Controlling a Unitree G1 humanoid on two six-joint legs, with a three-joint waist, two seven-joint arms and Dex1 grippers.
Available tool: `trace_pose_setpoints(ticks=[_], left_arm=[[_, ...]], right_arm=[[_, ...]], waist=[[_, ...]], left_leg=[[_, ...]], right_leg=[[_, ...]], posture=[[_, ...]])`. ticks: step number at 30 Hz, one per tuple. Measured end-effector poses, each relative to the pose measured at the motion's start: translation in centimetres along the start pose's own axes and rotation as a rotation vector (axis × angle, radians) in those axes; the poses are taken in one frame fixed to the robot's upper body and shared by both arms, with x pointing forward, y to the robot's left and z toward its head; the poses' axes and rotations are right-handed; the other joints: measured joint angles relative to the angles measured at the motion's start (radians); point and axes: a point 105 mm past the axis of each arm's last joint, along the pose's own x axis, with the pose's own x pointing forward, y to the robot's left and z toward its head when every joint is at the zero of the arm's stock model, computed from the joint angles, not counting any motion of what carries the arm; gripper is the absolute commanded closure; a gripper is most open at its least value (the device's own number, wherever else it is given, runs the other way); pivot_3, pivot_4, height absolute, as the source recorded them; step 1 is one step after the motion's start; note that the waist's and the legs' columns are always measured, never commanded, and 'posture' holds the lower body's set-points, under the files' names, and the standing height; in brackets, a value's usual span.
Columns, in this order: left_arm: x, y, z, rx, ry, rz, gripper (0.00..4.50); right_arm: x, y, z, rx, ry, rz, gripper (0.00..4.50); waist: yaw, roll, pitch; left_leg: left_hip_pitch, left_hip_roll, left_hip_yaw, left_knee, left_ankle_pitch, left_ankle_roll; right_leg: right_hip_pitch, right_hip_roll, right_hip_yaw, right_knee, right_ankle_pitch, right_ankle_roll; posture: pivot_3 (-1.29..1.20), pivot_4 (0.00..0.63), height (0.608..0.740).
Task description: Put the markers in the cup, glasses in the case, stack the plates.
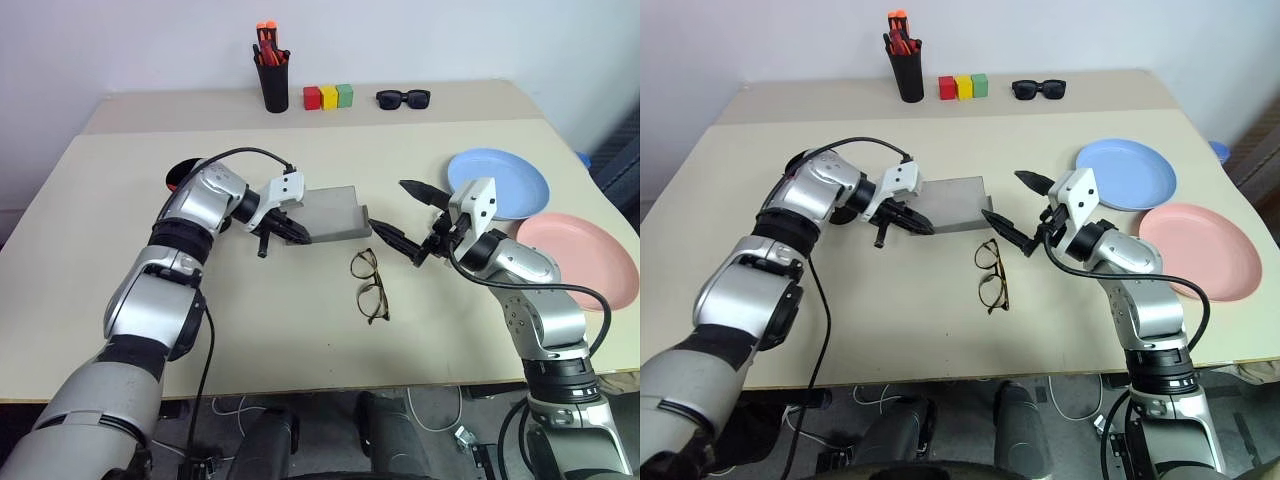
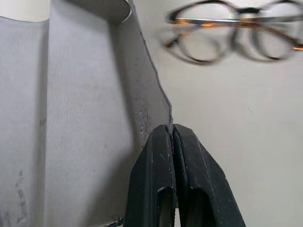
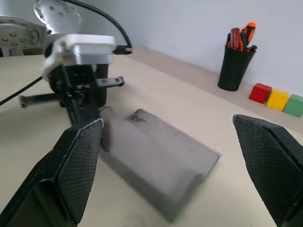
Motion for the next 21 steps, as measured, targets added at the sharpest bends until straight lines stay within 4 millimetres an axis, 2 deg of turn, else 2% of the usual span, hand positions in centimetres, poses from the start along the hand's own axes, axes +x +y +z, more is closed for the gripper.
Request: trace_pose_setpoints(ticks=[5,6,9,15,19,21], left_arm=[[-1.8,-1.9,-1.7,-0.046,0.000,-0.030,4.45],[-1.9,-2.2,-2.1,-0.058,0.006,-0.035,4.20],[-1.9,-2.6,-2.3,-0.084,0.002,-0.041,3.11],[-1.8,-2.7,-1.4,-0.040,-0.037,-0.041,0.04],[-2.1,-2.3,-0.4,0.006,-0.101,-0.011,0.04],[-2.7,-2.2,0.8,0.021,-0.164,0.012,0.04]], right_arm=[[0.0,0.0,0.0,0.000,0.000,0.004,0.00],[0.0,0.0,-0.1,0.002,0.002,0.005,0.00],[0.1,0.0,0.0,0.000,0.000,0.011,0.00],[0.4,-0.1,0.4,-0.010,-0.012,0.015,0.00],[0.4,-0.2,0.3,-0.004,-0.008,0.014,0.00],[0.4,-0.2,0.2,0.007,-0.001,0.012,0.00]], waist=[[-0.004,0.000,0.000],[-0.003,0.000,0.000],[0.004,0.000,0.000],[0.002,0.000,0.000],[0.000,0.000,0.000],[0.000,0.000,0.000]], left_leg=[[0.000,0.000,0.000,0.000,0.000,0.000],[0.000,0.000,0.000,0.000,0.000,0.000],[0.000,0.000,0.000,0.001,0.000,0.000],[0.000,0.000,0.000,0.001,0.000,0.000],[0.000,0.000,0.000,0.001,0.000,0.000],[0.000,0.000,0.000,0.001,0.000,0.000]], right_leg=[[-0.001,0.000,0.000,0.001,0.000,0.000],[-0.001,0.000,0.000,0.002,0.000,0.000],[-0.001,0.000,0.000,0.001,0.000,0.000],[-0.001,0.000,0.000,0.001,0.000,0.000],[-0.001,0.000,0.000,0.001,0.000,0.000],[-0.001,0.000,0.000,0.001,0.000,0.000]], posture=[[0.00,0.150,0.740],[0.00,0.150,0.740],[0.00,0.150,0.740],[0.00,0.150,0.740],[0.00,0.150,0.740],[0.00,0.150,0.740]])
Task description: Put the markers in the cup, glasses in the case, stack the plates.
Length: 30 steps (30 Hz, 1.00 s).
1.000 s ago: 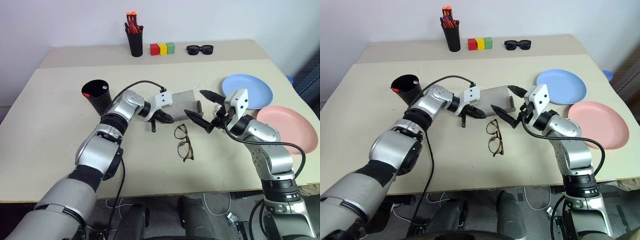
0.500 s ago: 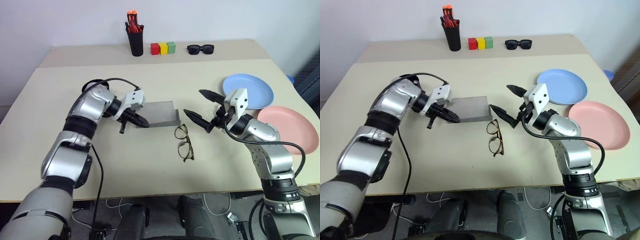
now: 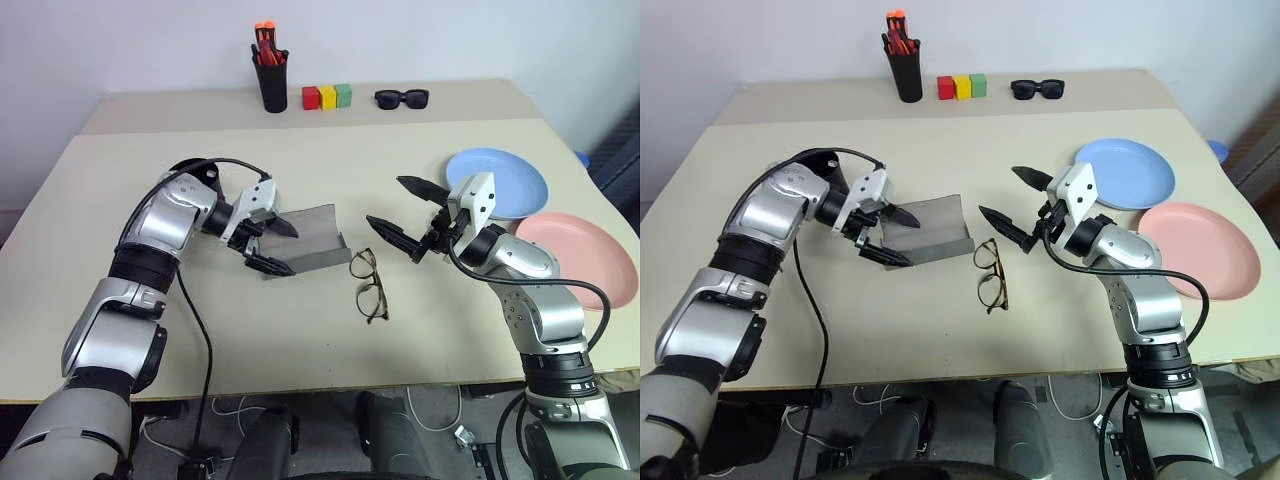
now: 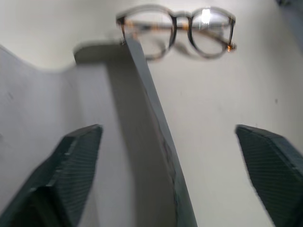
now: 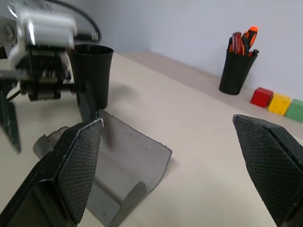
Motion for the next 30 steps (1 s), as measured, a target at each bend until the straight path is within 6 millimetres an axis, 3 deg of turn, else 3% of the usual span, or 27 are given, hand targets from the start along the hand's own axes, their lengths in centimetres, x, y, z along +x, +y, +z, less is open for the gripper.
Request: trace_pose_setpoints(ticks=[4,11,16,22,30], left_arm=[[-1.0,-0.9,1.9,-0.010,-0.123,0.030,0.04],[-3.1,-4.1,2.1,-0.096,-0.307,0.108,0.04],[-4.1,-6.3,1.5,-0.102,-0.383,0.180,0.04],[-5.3,-8.2,1.3,-0.088,-0.429,0.230,0.04],[-5.5,-10.1,-0.9,-0.147,-0.418,0.248,0.04]], right_arm=[[0.1,-0.1,-0.3,0.046,0.030,-0.020,0.00],[-0.4,1.6,0.5,0.096,0.177,-0.049,0.00],[-1.2,3.4,-0.3,0.158,0.398,-0.043,0.00],[0.1,4.3,-1.1,0.277,0.534,-0.136,0.00],[-0.9,4.0,-3.3,0.327,0.673,-0.279,0.00]], waist=[[-0.004,0.000,0.000],[0.000,0.000,0.000],[0.005,0.000,0.000],[0.005,0.001,0.000],[0.006,0.001,0.000]], left_leg=[[0.001,0.000,0.000,-0.001,0.000,0.000],[-0.001,0.001,0.000,-0.001,0.000,0.000],[-0.001,0.001,0.000,-0.001,0.000,0.000],[-0.001,0.001,0.001,-0.001,0.000,0.000],[-0.001,0.001,0.001,-0.001,0.000,0.000]], right_leg=[[0.000,0.000,0.001,0.001,0.000,0.000],[-0.003,0.000,0.002,0.001,0.000,0.000],[-0.002,0.000,0.002,-0.001,0.000,-0.001],[-0.002,0.000,0.002,-0.001,0.000,-0.002],[-0.002,0.000,0.002,-0.002,0.000,-0.002]], posture=[[0.00,0.150,0.740],[0.00,0.150,0.740],[0.00,0.150,0.740],[0.00,0.150,0.740],[0.00,0.150,0.740]])
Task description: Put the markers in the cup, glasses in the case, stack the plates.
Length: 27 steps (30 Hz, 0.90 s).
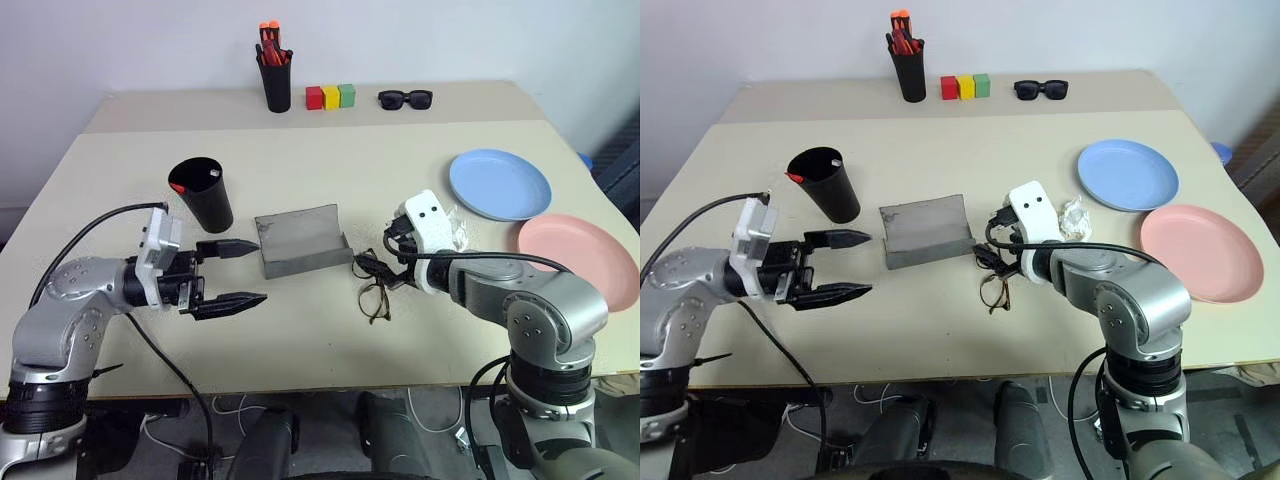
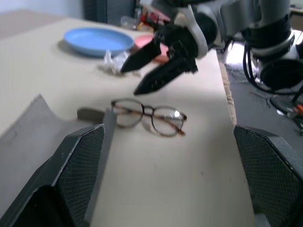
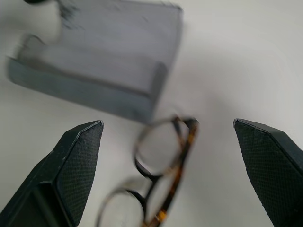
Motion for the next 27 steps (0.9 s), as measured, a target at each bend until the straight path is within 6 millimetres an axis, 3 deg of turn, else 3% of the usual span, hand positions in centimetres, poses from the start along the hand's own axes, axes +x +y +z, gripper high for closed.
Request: trace_pose_setpoints(ticks=[21,24,27], left_arm=[[0.0,-0.4,-0.2,0.034,-0.024,0.017,0.04],[0.1,-0.4,-0.2,0.036,-0.024,0.015,0.00],[0.2,-0.4,-0.2,0.046,-0.027,0.012,0.00]], right_arm=[[0.7,0.4,-2.9,0.093,0.091,-0.006,0.00],[0.8,0.6,-3.4,0.095,0.108,0.006,0.83],[0.8,0.5,-3.5,0.098,0.113,0.005,2.38]], waist=[[-0.004,0.000,0.000],[-0.004,0.000,0.000],[-0.004,0.000,0.000]], left_leg=[[0.000,0.000,0.001,-0.001,0.000,0.000],[0.000,0.000,0.001,-0.001,0.000,0.000],[0.000,0.000,0.001,-0.001,0.000,0.000]], right_leg=[[0.000,0.000,0.000,0.000,0.000,0.000],[0.000,0.000,0.000,0.000,0.000,0.000],[0.000,0.000,0.000,-0.001,0.000,0.000]], posture=[[0.00,0.150,0.740],[0.00,0.150,0.740],[0.00,0.150,0.740]])
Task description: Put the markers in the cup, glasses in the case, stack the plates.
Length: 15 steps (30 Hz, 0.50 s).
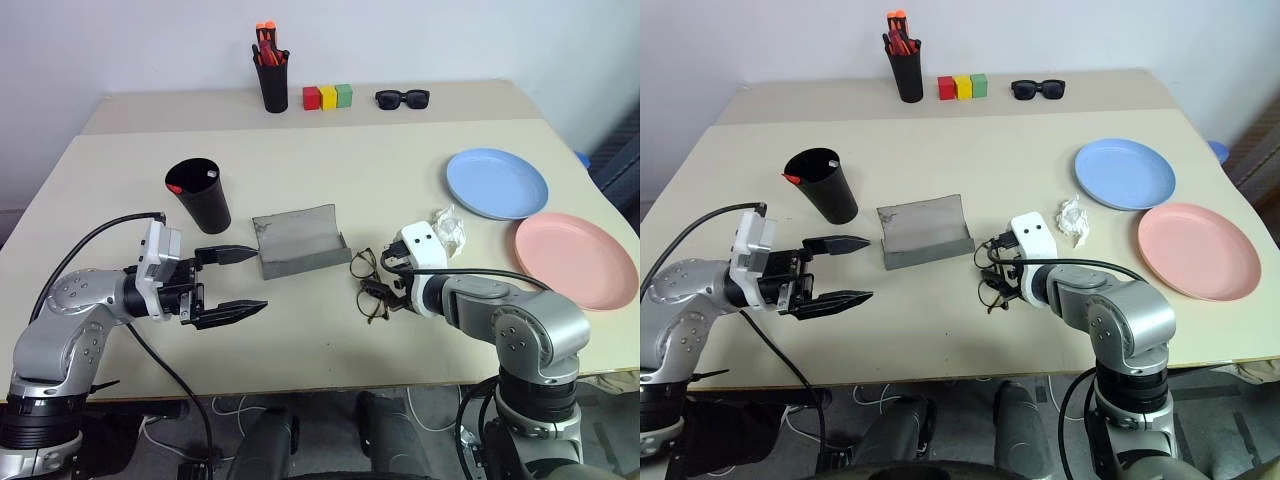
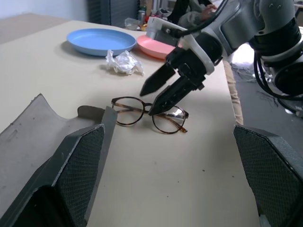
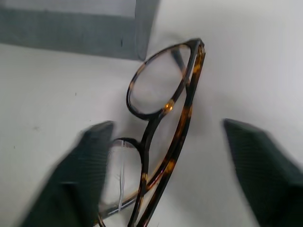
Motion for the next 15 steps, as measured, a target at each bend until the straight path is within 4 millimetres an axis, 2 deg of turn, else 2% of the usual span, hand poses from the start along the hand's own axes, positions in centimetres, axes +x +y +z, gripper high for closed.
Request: trace_pose_setpoints(ticks=[2,3,4,12,15], left_arm=[[0.01,0.00,0.01,0.002,-0.001,0.000,0.00],[0.01,0.00,0.01,0.002,-0.001,0.000,0.00],[0.01,-0.01,-0.01,0.003,0.000,0.001,0.00],[0.14,-0.03,-0.06,0.005,0.000,-0.004,0.00],[0.23,-0.04,-0.04,0.014,-0.003,-0.007,0.00]], right_arm=[[0.00,-0.04,0.01,-0.001,-0.001,-0.002,3.41],[0.00,-0.04,0.02,-0.001,-0.001,-0.001,4.06],[-0.01,-0.05,0.04,-0.002,-0.002,-0.001,4.47],[-0.05,-0.10,0.10,-0.026,-0.008,0.003,4.47],[-0.12,-0.73,0.25,-0.051,-0.007,-0.015,4.47]], waist=[[0.000,0.000,0.000],[0.000,0.000,0.000],[0.000,0.000,0.000],[0.001,0.000,0.000],[0.001,0.000,0.000]], left_leg=[[0.000,0.000,0.000,0.000,0.000,0.000],[0.000,0.000,0.000,0.000,0.000,0.000],[0.000,0.000,0.000,0.000,0.000,0.000],[0.000,0.000,0.000,0.000,0.000,0.000],[0.000,0.000,0.000,0.000,0.000,0.000]], right_leg=[[0.000,0.000,0.000,0.000,0.000,0.000],[0.000,0.000,0.000,0.000,0.000,0.000],[0.000,0.000,0.000,0.000,0.000,0.000],[0.000,0.000,0.000,0.000,0.000,0.000],[0.000,0.000,0.000,-0.001,-0.001,-0.002]], posture=[[0.00,0.150,0.740],[0.00,0.150,0.740],[0.00,0.150,0.740],[0.00,0.150,0.740],[0.00,0.150,0.740]])
